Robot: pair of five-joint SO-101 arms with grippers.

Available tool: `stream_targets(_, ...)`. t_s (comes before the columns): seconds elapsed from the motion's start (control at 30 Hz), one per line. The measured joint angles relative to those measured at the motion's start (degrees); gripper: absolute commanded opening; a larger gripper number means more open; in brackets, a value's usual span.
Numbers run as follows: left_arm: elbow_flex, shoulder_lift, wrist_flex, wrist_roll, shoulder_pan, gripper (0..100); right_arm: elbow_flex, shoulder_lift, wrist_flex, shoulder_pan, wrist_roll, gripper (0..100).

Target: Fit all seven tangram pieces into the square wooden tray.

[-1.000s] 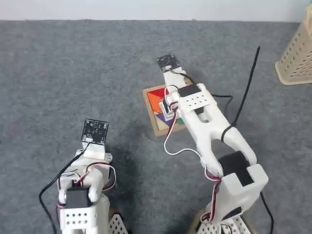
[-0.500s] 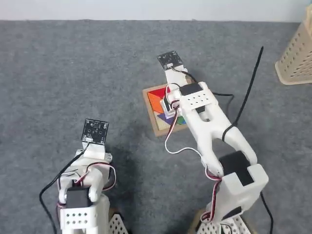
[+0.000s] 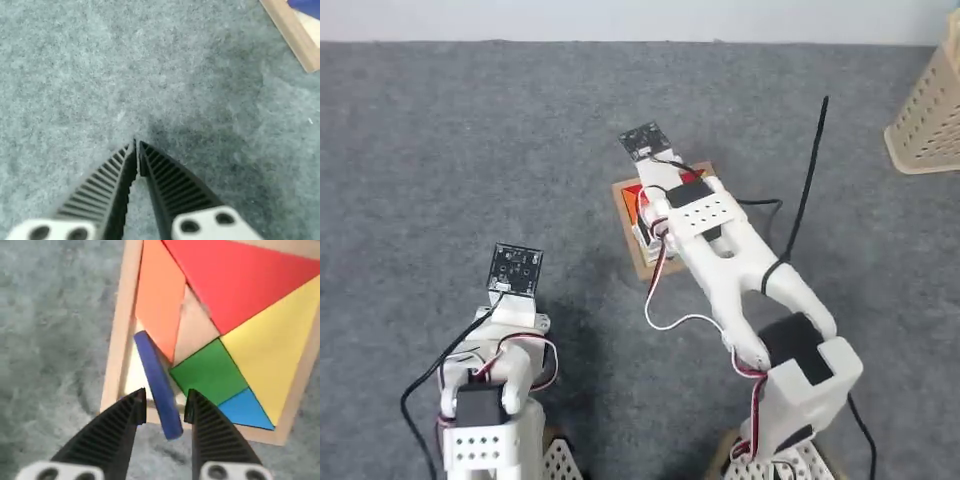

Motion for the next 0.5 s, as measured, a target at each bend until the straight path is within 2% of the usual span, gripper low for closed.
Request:
stream_targets(0.27,0.0,0.0,0.0,0.0,0.0,1,0.0,-5.3,0.0,5.6,0.2,12.8)
stream_targets(0.5,0.0,0.0,0.0,0.0,0.0,1,0.0,-5.2,-0.4,5.8,3.1,12.3)
